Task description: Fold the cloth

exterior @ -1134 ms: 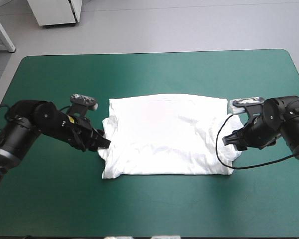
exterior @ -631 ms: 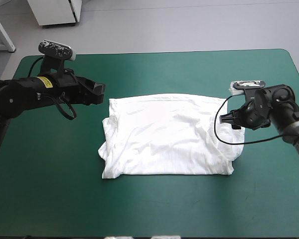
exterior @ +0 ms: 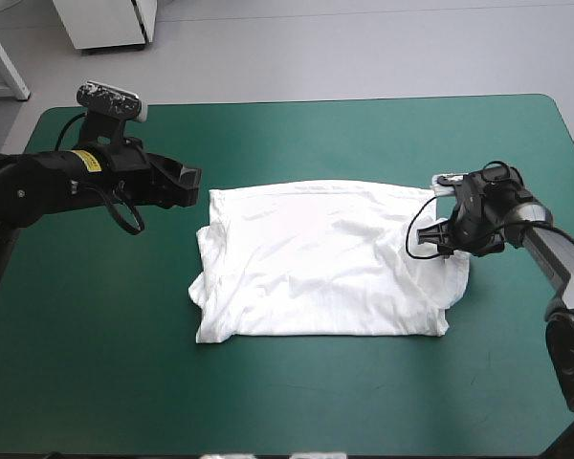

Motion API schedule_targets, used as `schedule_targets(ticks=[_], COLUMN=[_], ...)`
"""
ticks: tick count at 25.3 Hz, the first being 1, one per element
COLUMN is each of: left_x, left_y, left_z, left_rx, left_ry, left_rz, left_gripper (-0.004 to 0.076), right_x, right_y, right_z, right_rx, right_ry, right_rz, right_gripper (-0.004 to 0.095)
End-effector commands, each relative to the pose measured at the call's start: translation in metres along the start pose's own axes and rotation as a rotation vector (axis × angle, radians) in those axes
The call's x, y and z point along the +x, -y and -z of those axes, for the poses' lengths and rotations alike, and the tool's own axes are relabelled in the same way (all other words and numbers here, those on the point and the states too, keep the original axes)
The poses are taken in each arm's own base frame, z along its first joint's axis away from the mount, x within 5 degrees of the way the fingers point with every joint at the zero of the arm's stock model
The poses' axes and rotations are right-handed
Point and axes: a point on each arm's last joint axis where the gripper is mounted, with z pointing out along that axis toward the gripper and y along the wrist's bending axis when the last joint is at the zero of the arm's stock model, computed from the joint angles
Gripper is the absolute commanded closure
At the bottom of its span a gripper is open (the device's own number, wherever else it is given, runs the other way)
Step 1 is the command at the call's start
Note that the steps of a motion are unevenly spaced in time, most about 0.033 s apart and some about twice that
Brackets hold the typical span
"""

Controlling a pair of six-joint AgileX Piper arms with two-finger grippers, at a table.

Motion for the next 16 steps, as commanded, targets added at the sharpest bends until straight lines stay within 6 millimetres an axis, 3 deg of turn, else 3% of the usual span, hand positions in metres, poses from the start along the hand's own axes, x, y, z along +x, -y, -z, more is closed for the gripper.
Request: schedule_targets(ticks=[1, 6, 8, 14, 16], left_x=[-0.008, -0.009, -0.009, -0.008, -0.008], left_y=[0.005, 0.005, 0.005, 0.005, 0.005], left_z=[0.016, 0.016, 0.016, 0.016, 0.016], left_rx=[0.013, 0.011, 0.012, 0.013, 0.013], left_ry=[0.078, 0.089, 0.089, 0.083, 0.083], left_rz=[-0.003, -0.003, -0.003, -0.003, -0.003], left_gripper=[0.0293, 0.0293, 0.0293, 0.0293, 0.0293], right_x=[-0.009, -0.011, -0.011, -0.01, -0.01], right_y=[0.015, 0.015, 0.012, 0.004, 0.003], right_z=[0.013, -0.001, -0.013, -0.031, -0.032], right_rx=[-0.016, -0.026, -0.044, -0.113, -0.12], right_ry=[0.068, 0.035, 0.002, -0.05, -0.052], right_rz=[-0.051, -0.03, -0.034, 0.002, -0.001], right_gripper=[0.0345, 0.0345, 0.039, 0.0915, 0.0919])
